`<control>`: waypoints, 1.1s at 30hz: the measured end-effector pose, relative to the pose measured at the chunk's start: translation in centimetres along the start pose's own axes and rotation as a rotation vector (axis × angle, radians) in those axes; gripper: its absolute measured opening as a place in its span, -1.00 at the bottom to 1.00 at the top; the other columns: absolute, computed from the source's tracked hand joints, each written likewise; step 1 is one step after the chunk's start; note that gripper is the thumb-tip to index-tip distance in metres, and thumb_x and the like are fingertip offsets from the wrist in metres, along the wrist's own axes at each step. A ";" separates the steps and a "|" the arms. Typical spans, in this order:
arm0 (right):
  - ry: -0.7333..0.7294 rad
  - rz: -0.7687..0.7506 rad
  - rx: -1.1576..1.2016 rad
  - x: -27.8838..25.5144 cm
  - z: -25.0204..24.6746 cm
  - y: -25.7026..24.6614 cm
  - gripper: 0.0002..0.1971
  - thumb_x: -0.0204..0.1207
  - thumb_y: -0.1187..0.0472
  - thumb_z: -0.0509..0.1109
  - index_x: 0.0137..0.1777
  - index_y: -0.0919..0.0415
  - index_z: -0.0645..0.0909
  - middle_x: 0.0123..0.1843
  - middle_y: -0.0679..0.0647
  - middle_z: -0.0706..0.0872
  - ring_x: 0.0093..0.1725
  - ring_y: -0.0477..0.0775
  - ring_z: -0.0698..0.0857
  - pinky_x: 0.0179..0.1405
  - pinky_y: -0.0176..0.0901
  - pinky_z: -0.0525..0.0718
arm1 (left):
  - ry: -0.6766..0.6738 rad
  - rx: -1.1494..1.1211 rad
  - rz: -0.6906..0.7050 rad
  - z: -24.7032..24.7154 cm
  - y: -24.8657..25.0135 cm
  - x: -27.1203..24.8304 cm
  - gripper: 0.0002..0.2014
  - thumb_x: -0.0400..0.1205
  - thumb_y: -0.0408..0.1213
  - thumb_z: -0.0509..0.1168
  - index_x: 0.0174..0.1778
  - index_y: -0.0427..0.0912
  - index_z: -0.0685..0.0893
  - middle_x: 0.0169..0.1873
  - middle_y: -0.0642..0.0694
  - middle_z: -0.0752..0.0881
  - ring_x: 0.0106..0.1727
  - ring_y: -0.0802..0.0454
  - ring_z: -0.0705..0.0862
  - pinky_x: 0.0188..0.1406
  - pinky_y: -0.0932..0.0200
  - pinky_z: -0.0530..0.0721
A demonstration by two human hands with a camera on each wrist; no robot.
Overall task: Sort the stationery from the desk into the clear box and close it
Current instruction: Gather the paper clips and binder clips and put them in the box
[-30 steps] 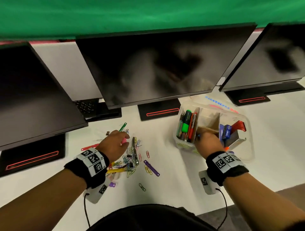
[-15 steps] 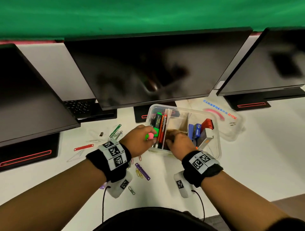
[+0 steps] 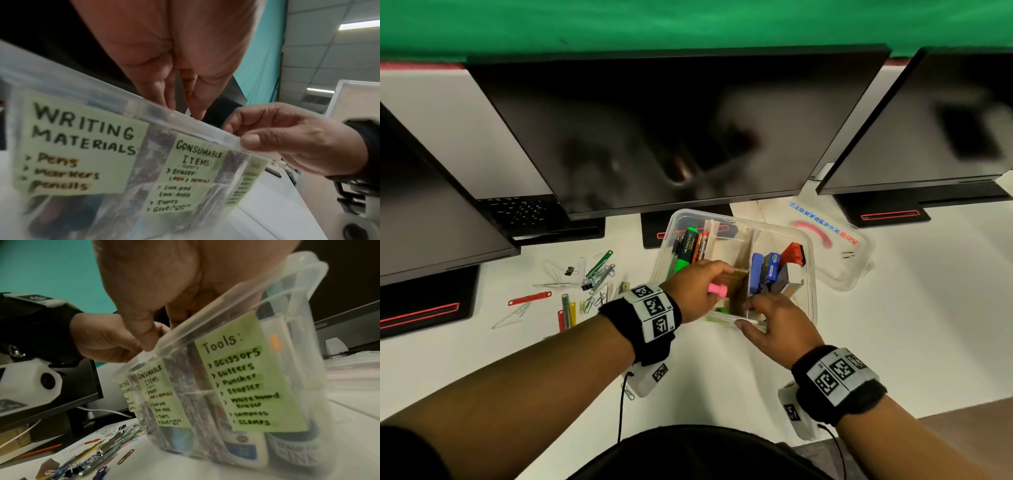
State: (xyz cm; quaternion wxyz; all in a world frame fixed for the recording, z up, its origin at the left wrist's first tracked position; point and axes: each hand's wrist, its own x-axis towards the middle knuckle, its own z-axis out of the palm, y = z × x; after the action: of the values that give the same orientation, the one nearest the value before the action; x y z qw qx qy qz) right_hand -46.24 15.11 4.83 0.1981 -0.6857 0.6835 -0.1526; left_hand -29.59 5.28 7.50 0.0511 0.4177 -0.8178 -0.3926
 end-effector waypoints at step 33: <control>-0.498 -0.335 -0.197 6.4 15.4 -16.3 -0.68 0.57 0.26 0.24 0.27 0.05 0.64 0.19 0.13 0.66 0.25 0.21 0.61 0.17 0.00 0.63 | -0.091 0.196 -0.354 -5.6 -22.5 -15.1 -0.66 0.61 -0.26 0.28 0.32 0.02 0.62 0.29 -0.12 0.57 0.34 -0.06 0.54 0.38 0.12 0.47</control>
State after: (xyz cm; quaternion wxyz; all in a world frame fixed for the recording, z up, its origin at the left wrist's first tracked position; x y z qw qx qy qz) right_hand -24.43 9.51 -1.18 0.2641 -0.8211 0.5029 0.0564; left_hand -3.09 5.11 -0.36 -0.0968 0.5397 -0.7673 -0.3325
